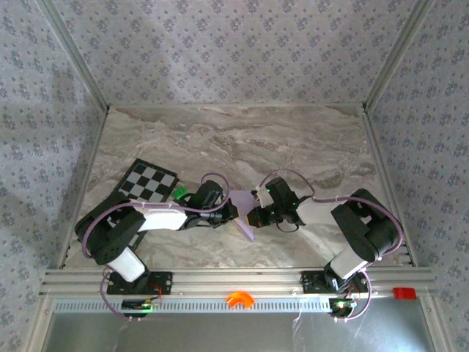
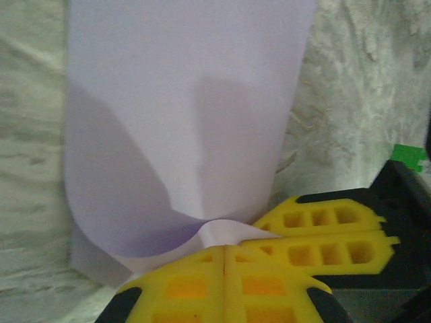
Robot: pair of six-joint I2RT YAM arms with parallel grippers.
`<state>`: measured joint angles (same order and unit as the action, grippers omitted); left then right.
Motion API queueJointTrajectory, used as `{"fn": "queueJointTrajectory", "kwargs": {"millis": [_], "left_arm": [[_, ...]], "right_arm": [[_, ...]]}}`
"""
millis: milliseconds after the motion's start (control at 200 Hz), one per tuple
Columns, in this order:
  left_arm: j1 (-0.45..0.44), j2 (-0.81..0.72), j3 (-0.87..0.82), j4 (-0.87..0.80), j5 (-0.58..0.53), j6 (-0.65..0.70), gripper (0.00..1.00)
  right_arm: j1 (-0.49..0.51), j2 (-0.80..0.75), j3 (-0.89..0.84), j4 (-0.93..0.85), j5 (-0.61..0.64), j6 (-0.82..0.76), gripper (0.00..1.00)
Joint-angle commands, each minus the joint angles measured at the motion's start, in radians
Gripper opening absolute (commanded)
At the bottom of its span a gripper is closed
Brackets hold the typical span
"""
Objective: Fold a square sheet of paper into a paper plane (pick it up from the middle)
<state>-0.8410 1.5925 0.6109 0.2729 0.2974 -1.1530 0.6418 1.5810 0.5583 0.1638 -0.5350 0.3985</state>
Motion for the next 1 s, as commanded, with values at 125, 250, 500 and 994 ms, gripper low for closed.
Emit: {"fn": "queueJointTrajectory", "kwargs": {"millis": [125, 250, 500, 994], "left_arm": [[-0.008, 0.032, -0.035, -0.070, -0.057, 0.025, 0.03], [-0.009, 0.033, -0.037, -0.070, -0.059, 0.030, 0.03], [-0.011, -0.073, 0.017, -0.122, -0.077, 0.057, 0.07], [-0.044, 0.043, 0.026, -0.057, -0.018, 0.025, 0.05]], "right_arm": [[0.001, 0.046, -0.008, -0.058, 0.049, -0.017, 0.00], [0.004, 0.046, -0.008, -0.058, 0.052, -0.016, 0.00], [0.005, 0.041, -0.008, -0.065, 0.055, -0.015, 0.00], [0.004, 0.040, -0.011, -0.071, 0.066, -0.016, 0.00]]}}
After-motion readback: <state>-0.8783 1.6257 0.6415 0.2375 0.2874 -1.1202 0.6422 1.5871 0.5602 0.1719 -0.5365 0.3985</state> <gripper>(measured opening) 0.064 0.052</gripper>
